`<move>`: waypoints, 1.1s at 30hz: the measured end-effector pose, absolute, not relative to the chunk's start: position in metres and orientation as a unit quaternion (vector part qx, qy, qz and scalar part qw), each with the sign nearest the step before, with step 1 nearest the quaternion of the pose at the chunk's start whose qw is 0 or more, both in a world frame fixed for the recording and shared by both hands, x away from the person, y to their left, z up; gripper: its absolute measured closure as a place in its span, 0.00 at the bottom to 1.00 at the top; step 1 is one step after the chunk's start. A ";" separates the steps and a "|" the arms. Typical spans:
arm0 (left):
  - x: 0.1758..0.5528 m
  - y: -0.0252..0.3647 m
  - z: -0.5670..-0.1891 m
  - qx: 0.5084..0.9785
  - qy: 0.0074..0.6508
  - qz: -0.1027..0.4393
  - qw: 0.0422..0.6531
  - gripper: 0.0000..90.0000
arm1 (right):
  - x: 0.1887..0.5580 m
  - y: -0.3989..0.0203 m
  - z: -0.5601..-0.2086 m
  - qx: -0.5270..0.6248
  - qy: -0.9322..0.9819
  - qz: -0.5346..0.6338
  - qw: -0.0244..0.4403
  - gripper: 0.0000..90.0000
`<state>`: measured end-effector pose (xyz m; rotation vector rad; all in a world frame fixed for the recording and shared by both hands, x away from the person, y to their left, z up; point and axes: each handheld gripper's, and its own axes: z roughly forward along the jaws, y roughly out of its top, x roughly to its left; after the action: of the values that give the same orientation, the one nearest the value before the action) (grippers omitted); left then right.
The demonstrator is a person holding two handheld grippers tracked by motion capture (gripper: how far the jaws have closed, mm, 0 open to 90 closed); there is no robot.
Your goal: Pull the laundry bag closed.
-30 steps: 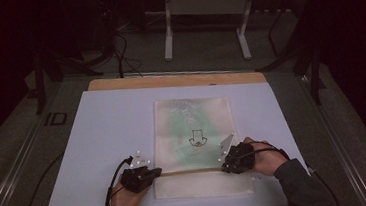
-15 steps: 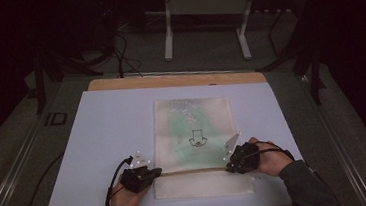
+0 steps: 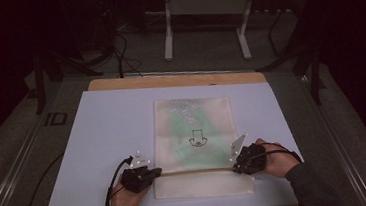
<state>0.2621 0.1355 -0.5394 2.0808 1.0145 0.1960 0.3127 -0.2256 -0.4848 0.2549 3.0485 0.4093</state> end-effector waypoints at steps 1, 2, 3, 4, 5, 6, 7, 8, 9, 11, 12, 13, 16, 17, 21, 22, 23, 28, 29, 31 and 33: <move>0.262 0.135 -0.539 0.822 0.401 0.077 0.398 0.99 | 0.313 -0.227 -0.485 0.083 0.987 0.134 0.027 0.91; 0.262 0.135 -0.539 0.822 0.401 0.078 0.398 0.99 | 0.313 -0.229 -0.486 0.083 0.987 0.133 0.027 0.91; 0.262 0.135 -0.539 0.822 0.401 0.077 0.398 0.99 | 0.312 -0.230 -0.486 0.085 0.987 0.133 0.028 0.91; 0.262 0.136 -0.539 0.822 0.401 0.077 0.398 0.99 | 0.312 -0.231 -0.486 0.086 0.987 0.132 0.028 0.91; 0.262 0.135 -0.539 0.822 0.401 0.078 0.398 0.99 | 0.312 -0.233 -0.487 0.088 0.987 0.131 0.028 0.91; 0.262 0.135 -0.539 0.822 0.401 0.078 0.398 0.99 | 0.312 -0.235 -0.487 0.089 0.987 0.130 0.027 0.91; 0.262 0.135 -0.539 0.822 0.401 0.077 0.398 0.99 | 0.312 -0.238 -0.487 0.091 0.987 0.131 0.028 0.91; 0.262 0.135 -0.539 0.822 0.401 0.077 0.398 0.99 | 0.311 -0.240 -0.487 0.094 0.987 0.129 0.028 0.91; 0.262 0.135 -0.539 0.822 0.401 0.077 0.398 0.99 | 0.311 -0.242 -0.487 0.096 0.987 0.127 0.029 0.91; 0.262 0.136 -0.539 0.822 0.401 0.077 0.398 0.99 | 0.311 -0.246 -0.487 0.099 0.986 0.127 0.030 0.91; 0.262 0.135 -0.539 0.822 0.401 0.078 0.398 0.99 | 0.311 -0.248 -0.488 0.099 0.986 0.127 0.030 0.91; 0.262 0.135 -0.539 0.822 0.401 0.078 0.398 0.99 | 0.310 -0.250 -0.488 0.102 0.986 0.127 0.031 0.91; 0.262 0.135 -0.539 0.822 0.401 0.078 0.398 0.99 | 0.310 -0.255 -0.488 0.107 0.985 0.131 0.031 0.91; 0.262 0.135 -0.539 0.821 0.401 0.078 0.398 0.99 | 0.310 -0.257 -0.488 0.109 0.985 0.133 0.031 0.91; 0.262 0.135 -0.539 0.822 0.401 0.078 0.398 0.99 | 0.309 -0.257 -0.489 0.111 0.985 0.132 0.031 0.91; 0.262 0.135 -0.539 0.822 0.400 0.079 0.397 0.99 | 0.309 -0.257 -0.489 0.111 0.985 0.132 0.031 0.91; 0.262 0.135 -0.539 0.822 0.400 0.079 0.397 0.99 | 0.309 -0.257 -0.489 0.111 0.984 0.133 0.031 0.91; 0.261 0.135 -0.539 0.822 0.400 0.081 0.397 0.99 | 0.308 -0.256 -0.489 0.105 0.985 0.132 0.036 0.90; 0.262 0.135 -0.539 0.822 0.401 0.081 0.397 0.99 | 0.308 -0.256 -0.489 0.106 0.985 0.131 0.037 0.90; 0.262 0.135 -0.539 0.822 0.401 0.081 0.396 0.99 | 0.308 -0.256 -0.489 0.106 0.986 0.126 0.038 0.89; 0.262 0.135 -0.539 0.822 0.401 0.081 0.396 0.99 | 0.307 -0.256 -0.489 0.108 0.986 0.122 0.040 0.89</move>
<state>0.2616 0.1346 -0.5390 2.0834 1.0164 0.2058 0.3071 -0.2561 -0.4895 0.3319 3.0212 0.3750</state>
